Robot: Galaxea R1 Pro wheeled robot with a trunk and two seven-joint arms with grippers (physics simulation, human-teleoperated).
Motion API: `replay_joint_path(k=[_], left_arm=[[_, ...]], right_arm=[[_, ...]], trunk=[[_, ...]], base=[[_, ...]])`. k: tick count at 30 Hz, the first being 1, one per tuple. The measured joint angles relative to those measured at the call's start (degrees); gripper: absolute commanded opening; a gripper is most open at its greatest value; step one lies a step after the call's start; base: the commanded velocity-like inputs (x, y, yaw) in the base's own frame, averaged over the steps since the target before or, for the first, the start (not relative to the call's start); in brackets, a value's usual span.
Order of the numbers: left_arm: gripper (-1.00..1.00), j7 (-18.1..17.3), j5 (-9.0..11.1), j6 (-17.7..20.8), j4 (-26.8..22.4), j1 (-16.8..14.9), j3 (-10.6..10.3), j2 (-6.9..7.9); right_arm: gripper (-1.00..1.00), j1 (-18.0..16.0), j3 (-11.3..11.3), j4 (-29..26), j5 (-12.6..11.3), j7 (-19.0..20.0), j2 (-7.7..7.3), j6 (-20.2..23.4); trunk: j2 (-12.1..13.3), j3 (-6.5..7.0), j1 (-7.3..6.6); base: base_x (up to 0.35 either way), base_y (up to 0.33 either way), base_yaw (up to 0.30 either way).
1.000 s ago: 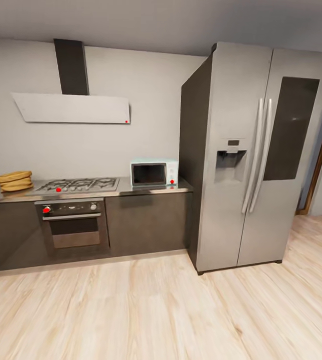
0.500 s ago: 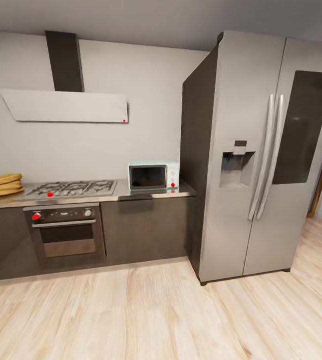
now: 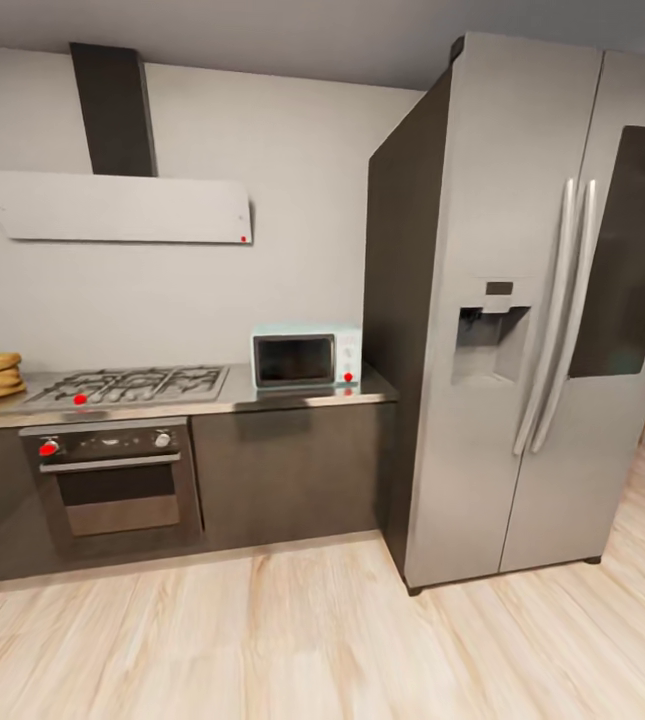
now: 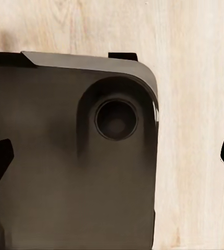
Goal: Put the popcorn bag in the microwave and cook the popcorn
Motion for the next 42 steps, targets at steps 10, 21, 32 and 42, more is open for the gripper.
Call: replay_joint_path(k=[10, 21, 32, 42], left_arm=[[1.00, 0.0, 0.1, 0.0, 0.0, 0.0, -0.1, 0.00], [1.00, 0.0, 0.1, 0.0, 0.0, 0.0, 0.0, 0.08], [1.00, 0.0, 0.1, 0.0, 0.0, 0.0, 0.0, 0.05], [1.00, 0.0, 0.0, -0.1, 0.0, 0.0, 0.0, 0.09]], right_arm=[[1.00, 0.0, -0.1, 0.0, -0.6, 0.0, -0.01, 0.0], [1.00, 0.0, -0.1, 0.0, -0.5, 0.0, 0.04, 0.0], [1.00, 0.0, -0.1, 0.0, -0.6, 0.0, -0.01, 0.0], [1.00, 0.0, -0.1, 0.0, -0.6, 0.0, 0.07, 0.0]], trunk=[[0.0, 0.00, 0.00], [0.0, 0.00, 0.00], [0.0, 0.00, 0.00], [0.0, 0.00, 0.00]], base=[[0.322, 0.000, 0.000], [0.322, -0.019, 0.000], [0.322, -0.089, 0.000], [0.322, -0.089, 0.002]])
